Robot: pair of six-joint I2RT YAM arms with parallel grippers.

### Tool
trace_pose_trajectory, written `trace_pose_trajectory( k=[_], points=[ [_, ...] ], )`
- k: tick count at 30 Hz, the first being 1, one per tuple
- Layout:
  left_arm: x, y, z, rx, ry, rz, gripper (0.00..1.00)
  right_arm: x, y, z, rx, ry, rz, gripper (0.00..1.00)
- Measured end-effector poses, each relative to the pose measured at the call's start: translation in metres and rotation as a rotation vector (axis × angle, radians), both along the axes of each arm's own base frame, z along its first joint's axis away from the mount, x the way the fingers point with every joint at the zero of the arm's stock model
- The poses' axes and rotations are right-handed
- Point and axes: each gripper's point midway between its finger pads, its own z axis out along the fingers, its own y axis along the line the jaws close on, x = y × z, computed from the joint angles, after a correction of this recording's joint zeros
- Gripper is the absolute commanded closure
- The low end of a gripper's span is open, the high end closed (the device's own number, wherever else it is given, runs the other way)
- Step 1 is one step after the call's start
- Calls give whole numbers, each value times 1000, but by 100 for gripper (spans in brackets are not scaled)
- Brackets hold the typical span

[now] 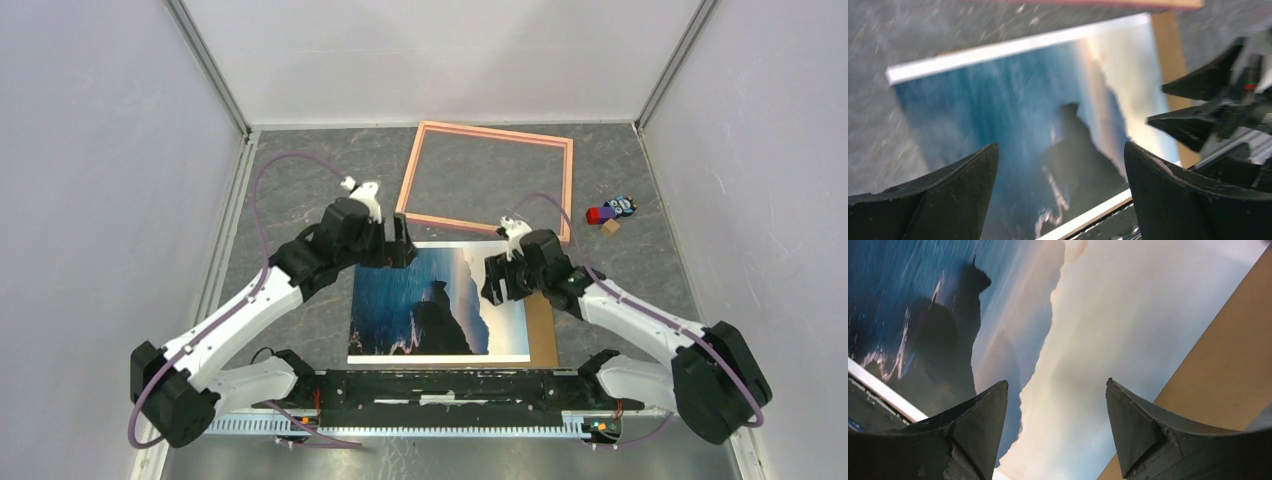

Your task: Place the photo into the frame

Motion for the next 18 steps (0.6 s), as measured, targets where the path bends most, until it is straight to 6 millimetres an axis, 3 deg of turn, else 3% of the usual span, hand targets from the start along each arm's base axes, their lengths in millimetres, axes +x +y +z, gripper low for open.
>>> trace_pose_trajectory(
  k=[3,8,13,15,18],
  points=[
    [-21,26,-29,62,75,60,0,-19,2,-9,46,18,-21,22],
    [-37,71,-78,149,231,205,0,-9,-8,-9,91,-49,-153,21],
    [-39,140,-127,118,414,505,0,3,-8,-11,135,-91,-224,21],
    [-43,149,-135,92,441,573,0,6,-5,-16,154,-86,-240,21],
    [-47,147,-143,42,452,603,0,6,-4,-26,169,-62,-264,21]
  ],
)
